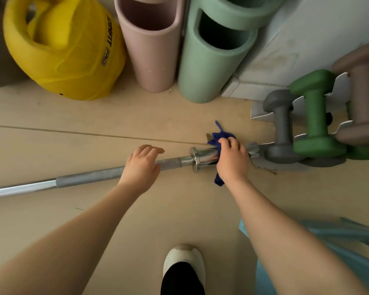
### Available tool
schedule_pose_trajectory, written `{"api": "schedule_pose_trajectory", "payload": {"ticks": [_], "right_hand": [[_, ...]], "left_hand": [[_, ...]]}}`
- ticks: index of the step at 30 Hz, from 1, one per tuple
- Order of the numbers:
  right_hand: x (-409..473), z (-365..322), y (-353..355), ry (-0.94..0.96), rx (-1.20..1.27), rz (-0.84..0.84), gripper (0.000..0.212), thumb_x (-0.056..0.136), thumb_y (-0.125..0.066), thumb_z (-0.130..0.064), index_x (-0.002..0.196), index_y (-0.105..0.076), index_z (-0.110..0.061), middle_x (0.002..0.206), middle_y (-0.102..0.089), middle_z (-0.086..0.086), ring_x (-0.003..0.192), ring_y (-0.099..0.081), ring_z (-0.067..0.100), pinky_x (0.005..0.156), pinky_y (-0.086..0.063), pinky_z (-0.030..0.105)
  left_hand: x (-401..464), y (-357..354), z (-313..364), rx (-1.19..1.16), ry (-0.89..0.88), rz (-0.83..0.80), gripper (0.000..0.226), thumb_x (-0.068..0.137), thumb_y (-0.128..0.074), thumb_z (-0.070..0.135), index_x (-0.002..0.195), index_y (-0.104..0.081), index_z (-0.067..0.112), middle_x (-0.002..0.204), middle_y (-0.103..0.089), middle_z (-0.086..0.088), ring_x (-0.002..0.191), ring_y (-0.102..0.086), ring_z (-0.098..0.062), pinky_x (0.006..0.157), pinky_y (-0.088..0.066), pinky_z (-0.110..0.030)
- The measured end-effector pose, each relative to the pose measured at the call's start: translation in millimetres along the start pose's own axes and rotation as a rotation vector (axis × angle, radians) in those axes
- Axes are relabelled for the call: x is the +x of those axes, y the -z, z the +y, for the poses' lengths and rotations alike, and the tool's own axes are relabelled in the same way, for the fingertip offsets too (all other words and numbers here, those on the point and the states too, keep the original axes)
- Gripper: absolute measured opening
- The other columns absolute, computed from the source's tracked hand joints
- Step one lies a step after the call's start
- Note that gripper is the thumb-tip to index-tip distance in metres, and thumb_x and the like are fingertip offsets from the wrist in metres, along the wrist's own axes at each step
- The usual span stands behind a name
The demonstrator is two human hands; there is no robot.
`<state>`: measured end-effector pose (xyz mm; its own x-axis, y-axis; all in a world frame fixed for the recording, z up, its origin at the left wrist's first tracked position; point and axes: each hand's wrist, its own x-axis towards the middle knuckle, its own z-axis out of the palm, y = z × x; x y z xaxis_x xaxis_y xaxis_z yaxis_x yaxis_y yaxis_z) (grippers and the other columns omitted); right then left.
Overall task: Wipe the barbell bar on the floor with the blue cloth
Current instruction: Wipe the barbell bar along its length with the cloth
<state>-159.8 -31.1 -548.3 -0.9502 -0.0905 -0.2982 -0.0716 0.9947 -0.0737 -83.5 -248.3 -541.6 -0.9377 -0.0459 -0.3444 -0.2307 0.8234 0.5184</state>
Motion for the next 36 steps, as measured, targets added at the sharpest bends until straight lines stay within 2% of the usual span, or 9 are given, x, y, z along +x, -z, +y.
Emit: {"api": "schedule_pose_trajectory", "payload": {"ticks": [7, 10, 14, 17, 21, 24, 29, 32, 36], "right_hand": [[-26, -53, 10, 0.29, 0.44, 0.213, 0.048, 0.07, -0.042, 0.013, 0.111, -0.061, 0.001, 0.121, -0.059, 0.017, 0.111, -0.05, 0.034, 0.096, -0.032, 0.029], [-39, -70, 4, 0.535, 0.203, 0.266, 0.046, 0.072, -0.037, 0.001, 0.109, -0.063, 0.002, 0.117, -0.062, 0.021, 0.109, -0.051, 0.035, 0.095, -0.042, 0.038], [-62, -75, -23, 0.725, -0.16, -0.056, 0.039, 0.066, -0.06, -0.006, 0.103, -0.071, -0.006, 0.111, -0.068, 0.015, 0.097, -0.066, 0.038, 0.073, -0.058, 0.045], [-58, -67, -24, 0.67, -0.273, -0.171, 0.077, 0.033, -0.084, -0.005, 0.107, -0.067, -0.008, 0.114, -0.067, 0.014, 0.091, -0.066, 0.036, 0.076, -0.055, 0.043], [-37, -84, -11, 0.438, -0.243, -0.05, 0.037, 0.068, -0.057, 0.005, 0.103, -0.062, -0.006, 0.107, -0.064, 0.013, 0.088, -0.058, 0.035, 0.071, -0.048, 0.038], [-41, -100, -15, 0.372, -0.232, -0.055, 0.028, 0.068, -0.044, 0.001, 0.087, -0.064, -0.006, 0.09, -0.066, 0.013, 0.073, -0.058, 0.032, 0.061, -0.047, 0.033], [-55, -91, -22, 0.517, -0.335, -0.136, 0.072, 0.046, -0.077, -0.008, 0.116, -0.062, -0.002, 0.109, -0.066, 0.016, 0.068, -0.062, 0.029, 0.057, -0.052, 0.032], [-31, -94, -12, 0.537, -0.361, -0.086, 0.048, 0.08, -0.047, -0.001, 0.127, -0.05, -0.008, 0.121, -0.056, 0.012, 0.095, -0.057, 0.032, 0.08, -0.046, 0.038], [-14, -104, -10, 0.36, -0.269, -0.095, 0.033, 0.088, -0.04, -0.002, 0.117, -0.052, -0.011, 0.125, -0.051, 0.008, 0.111, -0.047, 0.03, 0.089, -0.035, 0.036]], "left_hand": [[-27, 10, -27, 0.127, 0.197, 0.1, 0.044, 0.087, -0.062, 0.017, 0.129, -0.051, 0.01, 0.137, -0.047, -0.008, 0.132, -0.034, -0.029, 0.102, -0.034, -0.044], [-33, 13, -39, 0.178, 0.202, 0.106, 0.043, 0.085, -0.065, 0.019, 0.126, -0.055, 0.013, 0.129, -0.054, -0.008, 0.122, -0.044, -0.032, 0.096, -0.038, -0.045], [-38, 11, -50, 0.215, 0.193, 0.103, 0.035, 0.08, -0.07, 0.021, 0.114, -0.065, 0.015, 0.113, -0.064, -0.007, 0.107, -0.053, -0.034, 0.089, -0.038, -0.043], [-39, 9, -55, 0.247, 0.168, 0.099, 0.033, 0.075, -0.075, 0.02, 0.107, -0.068, 0.015, 0.103, -0.067, -0.006, 0.099, -0.056, -0.033, 0.083, -0.041, -0.043], [-35, 5, -62, 0.291, 0.117, 0.129, 0.032, 0.06, -0.085, 0.013, 0.089, -0.072, 0.012, 0.084, -0.07, -0.007, 0.083, -0.061, -0.035, 0.07, -0.047, -0.04], [-32, 4, -62, 0.287, 0.112, 0.165, 0.024, 0.065, -0.081, 0.009, 0.087, -0.071, 0.01, 0.083, -0.069, -0.008, 0.085, -0.06, -0.035, 0.072, -0.046, -0.04], [-30, 1, -64, 0.304, 0.085, 0.179, 0.024, 0.06, -0.082, 0.006, 0.079, -0.069, 0.01, 0.073, -0.065, -0.007, 0.073, -0.062, -0.032, 0.065, -0.046, -0.037], [-29, -2, -68, 0.329, 0.072, 0.187, 0.025, 0.058, -0.081, 0.003, 0.077, -0.068, 0.011, 0.071, -0.063, -0.005, 0.065, -0.061, -0.029, 0.062, -0.044, -0.035], [-25, -3, -68, 0.343, 0.078, 0.207, 0.024, 0.064, -0.076, 0.0, 0.084, -0.068, 0.012, 0.076, -0.064, -0.004, 0.069, -0.06, -0.029, 0.066, -0.042, -0.035]]}}
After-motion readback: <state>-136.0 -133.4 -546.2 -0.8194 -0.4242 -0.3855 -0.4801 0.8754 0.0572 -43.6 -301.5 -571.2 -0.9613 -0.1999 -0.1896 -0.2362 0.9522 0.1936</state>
